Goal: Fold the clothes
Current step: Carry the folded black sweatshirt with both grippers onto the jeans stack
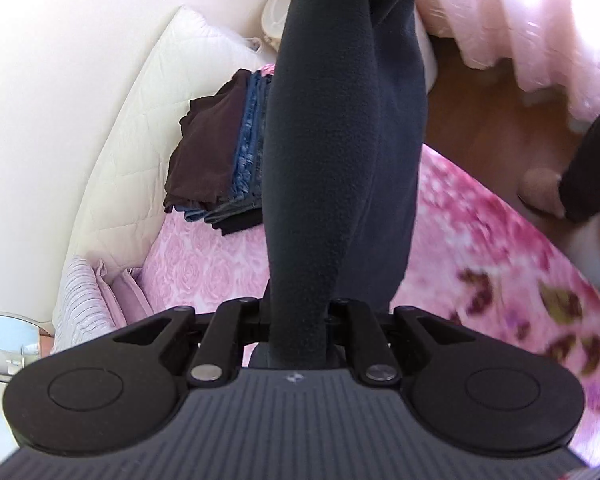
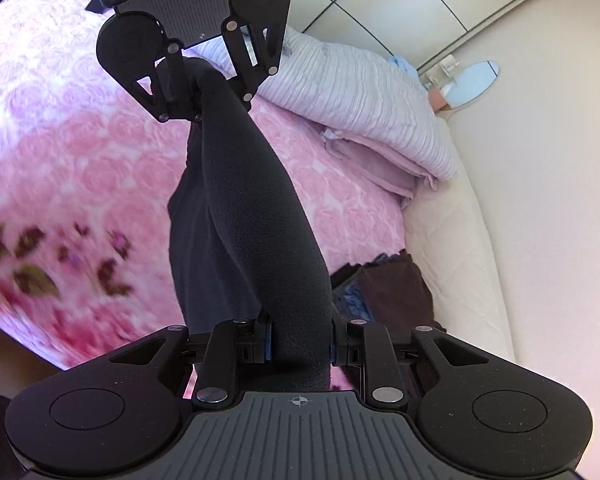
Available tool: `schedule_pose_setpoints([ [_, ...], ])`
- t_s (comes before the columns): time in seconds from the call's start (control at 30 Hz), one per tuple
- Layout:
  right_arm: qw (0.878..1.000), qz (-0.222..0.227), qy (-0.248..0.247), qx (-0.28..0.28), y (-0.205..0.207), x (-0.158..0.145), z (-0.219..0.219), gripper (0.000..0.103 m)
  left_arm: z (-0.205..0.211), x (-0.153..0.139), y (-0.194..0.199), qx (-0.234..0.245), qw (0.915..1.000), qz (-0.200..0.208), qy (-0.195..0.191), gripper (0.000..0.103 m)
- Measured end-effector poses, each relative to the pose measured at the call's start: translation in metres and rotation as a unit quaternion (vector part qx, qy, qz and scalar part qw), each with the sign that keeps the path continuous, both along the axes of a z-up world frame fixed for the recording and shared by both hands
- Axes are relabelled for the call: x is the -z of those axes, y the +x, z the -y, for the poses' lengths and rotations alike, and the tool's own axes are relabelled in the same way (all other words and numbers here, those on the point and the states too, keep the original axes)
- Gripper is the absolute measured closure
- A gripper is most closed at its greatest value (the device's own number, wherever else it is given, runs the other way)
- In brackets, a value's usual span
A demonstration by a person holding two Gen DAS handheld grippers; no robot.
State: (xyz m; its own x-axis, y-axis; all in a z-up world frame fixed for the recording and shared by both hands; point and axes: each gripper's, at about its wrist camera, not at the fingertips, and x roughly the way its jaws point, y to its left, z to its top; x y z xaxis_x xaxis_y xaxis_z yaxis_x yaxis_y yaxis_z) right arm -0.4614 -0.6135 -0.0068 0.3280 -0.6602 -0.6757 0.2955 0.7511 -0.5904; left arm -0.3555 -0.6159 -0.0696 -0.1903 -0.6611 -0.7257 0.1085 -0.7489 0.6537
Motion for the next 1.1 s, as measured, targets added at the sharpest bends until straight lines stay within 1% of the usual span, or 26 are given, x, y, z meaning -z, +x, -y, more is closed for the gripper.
schedule_pose_setpoints([
  [0.2, 0.999, -0.006, 0.004, -0.033, -0.059, -0.004, 0.067, 0.08, 0.048, -0.003, -0.059, -0.052, 0.9985, -0.013, 0.01, 0.092],
  [0.33, 0.999, -0.01, 0.006, -0.044, -0.081, -0.006, 0.097, 0.08, 0.072, -0.003, -0.082, -0.062, 0.9979, -0.01, 0.017, 0.092],
  [0.43, 0.999, -0.01, 0.01, -0.042, -0.088, -0.006, 0.113, 0.08, 0.088, -0.001, -0.087, -0.06, 0.9979, -0.009, 0.025, 0.092],
  [0.6, 0.999, -0.01, 0.014, -0.028, -0.094, -0.006, 0.135, 0.08, 0.115, -0.002, -0.09, -0.04, 0.9989, -0.001, 0.023, 0.092],
  [0.87, 1.0, 0.0, -0.004, 0.005, -0.1, -0.026, 0.172, 0.08, 0.157, -0.022, -0.094, -0.016, 0.9998, -0.012, 0.007, 0.092],
  [1.0, 1.0, 0.007, -0.012, 0.004, -0.109, -0.038, 0.206, 0.08, 0.192, -0.037, -0.101, -0.018, 0.9996, -0.02, -0.008, 0.092],
  [1.1, 1.0, 0.013, -0.018, -0.004, -0.12, -0.045, 0.247, 0.08, 0.231, -0.045, -0.109, -0.03, 0.9989, -0.025, -0.024, 0.091],
])
